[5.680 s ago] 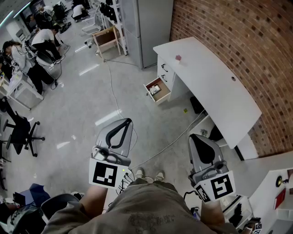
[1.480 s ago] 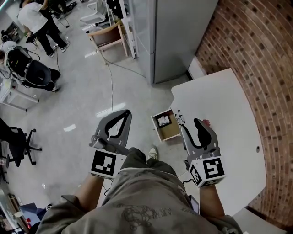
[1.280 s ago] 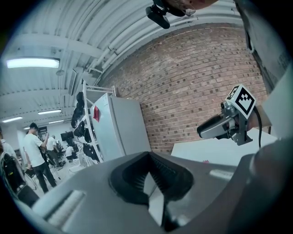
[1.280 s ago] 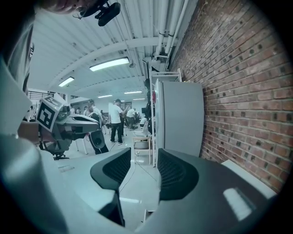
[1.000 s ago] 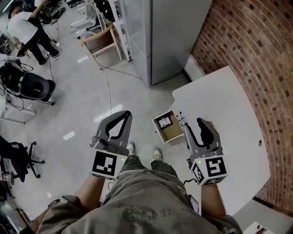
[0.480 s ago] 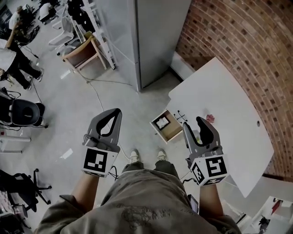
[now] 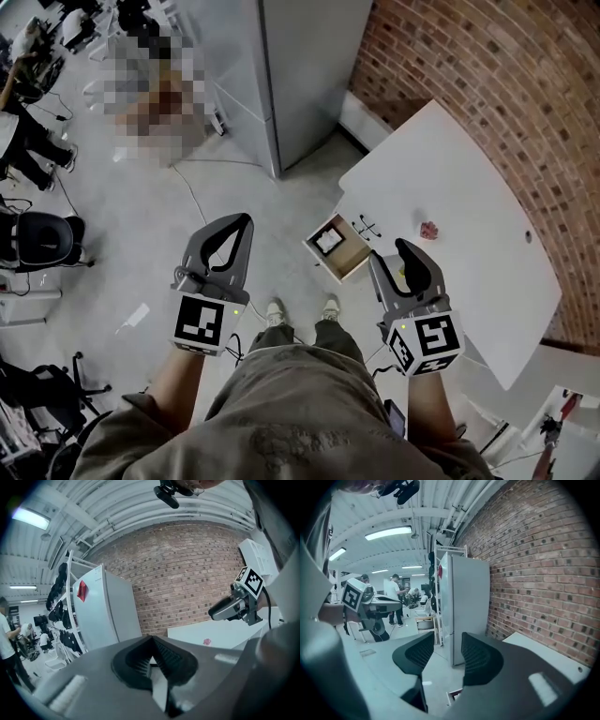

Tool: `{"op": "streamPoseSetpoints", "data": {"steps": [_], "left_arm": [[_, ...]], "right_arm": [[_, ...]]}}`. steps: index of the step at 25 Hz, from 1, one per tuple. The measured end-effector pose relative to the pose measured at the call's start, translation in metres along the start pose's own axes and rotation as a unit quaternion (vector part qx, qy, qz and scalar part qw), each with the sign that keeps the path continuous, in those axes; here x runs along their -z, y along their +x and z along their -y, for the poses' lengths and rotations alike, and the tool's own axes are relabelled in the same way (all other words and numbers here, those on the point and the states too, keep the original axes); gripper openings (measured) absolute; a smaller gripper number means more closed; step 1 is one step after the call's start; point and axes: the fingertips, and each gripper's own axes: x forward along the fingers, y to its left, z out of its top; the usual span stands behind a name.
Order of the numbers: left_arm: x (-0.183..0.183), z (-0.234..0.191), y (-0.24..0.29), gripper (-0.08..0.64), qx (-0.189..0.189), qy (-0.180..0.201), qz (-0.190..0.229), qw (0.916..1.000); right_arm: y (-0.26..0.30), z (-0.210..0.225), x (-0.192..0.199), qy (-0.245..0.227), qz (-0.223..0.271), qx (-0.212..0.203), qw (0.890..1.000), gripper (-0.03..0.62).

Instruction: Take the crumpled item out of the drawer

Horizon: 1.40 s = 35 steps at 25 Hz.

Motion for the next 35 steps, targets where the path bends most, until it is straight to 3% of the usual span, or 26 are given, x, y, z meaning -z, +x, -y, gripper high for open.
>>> {"op": "streamPoseSetpoints", "data": {"steps": [9, 18, 29, 33, 35], "left_arm": [[0.062, 0.006, 0.031, 0.000, 0.003, -0.025, -0.067, 0.9974], [0.157, 0.023, 0.069, 0.000, 0.030, -0.049, -0.156, 0.9861], [0.289, 0.031, 0.118, 0.000, 0.029, -0.088, -0.213, 0.9726], [0.340, 0.037, 0.131, 0.000, 0.032, -0.097, -0.227, 0.9685], [0.369, 0.042, 0.138, 0.000, 0.031, -0.101, -0.234, 0.9666]], "right_arm": [[0.050, 0.006, 0.039, 0.001, -0.048, -0.038, 0.998, 0.208], [0.128, 0.006, 0.117, -0.021, -0.125, -0.087, 0.988, 0.201], [0.217, 0.015, 0.257, -0.032, -0.222, -0.100, 0.969, 0.198], [0.253, 0.013, 0.312, -0.088, -0.253, -0.105, 0.958, 0.200], [0.272, 0.011, 0.340, -0.094, -0.262, -0.110, 0.954, 0.199]]}}
